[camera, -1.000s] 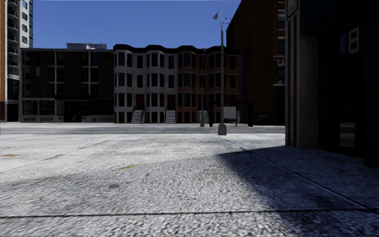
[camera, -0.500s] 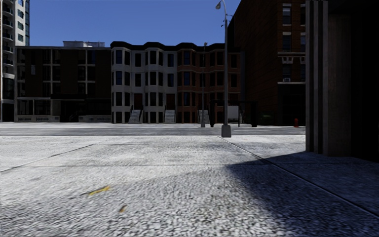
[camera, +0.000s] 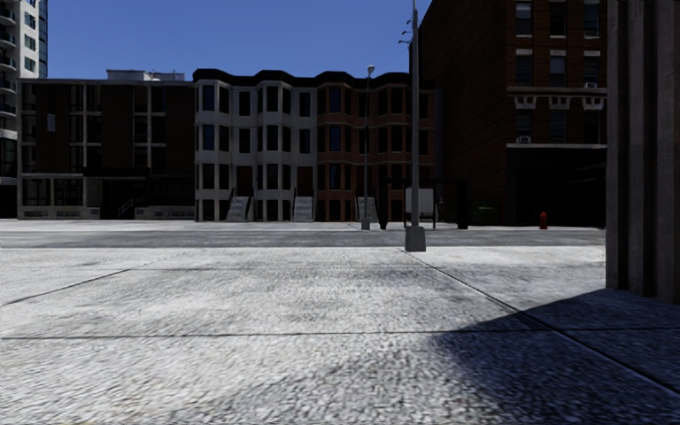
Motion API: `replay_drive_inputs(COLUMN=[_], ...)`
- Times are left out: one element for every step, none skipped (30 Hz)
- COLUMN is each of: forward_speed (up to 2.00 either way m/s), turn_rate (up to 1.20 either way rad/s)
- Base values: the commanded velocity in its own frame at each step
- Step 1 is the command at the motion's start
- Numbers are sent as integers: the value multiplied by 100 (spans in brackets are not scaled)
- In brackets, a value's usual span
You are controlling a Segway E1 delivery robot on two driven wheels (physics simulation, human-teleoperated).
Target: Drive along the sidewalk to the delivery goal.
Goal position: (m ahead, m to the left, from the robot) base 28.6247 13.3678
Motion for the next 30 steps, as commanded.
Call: replay_drive_inputs(forward_speed=[200,200,200,200,200,200,200,200,200,200,200,200,200,200,200,200,200,200,200,200,200,200,200,200,200,200,200,200,200,200], turn_rate=[0,0,0,0,0,0,0,0,0,0,0,0,0,0,0,0,0,0,0,0,0,0,0,0,0,0,0,0,0,0])
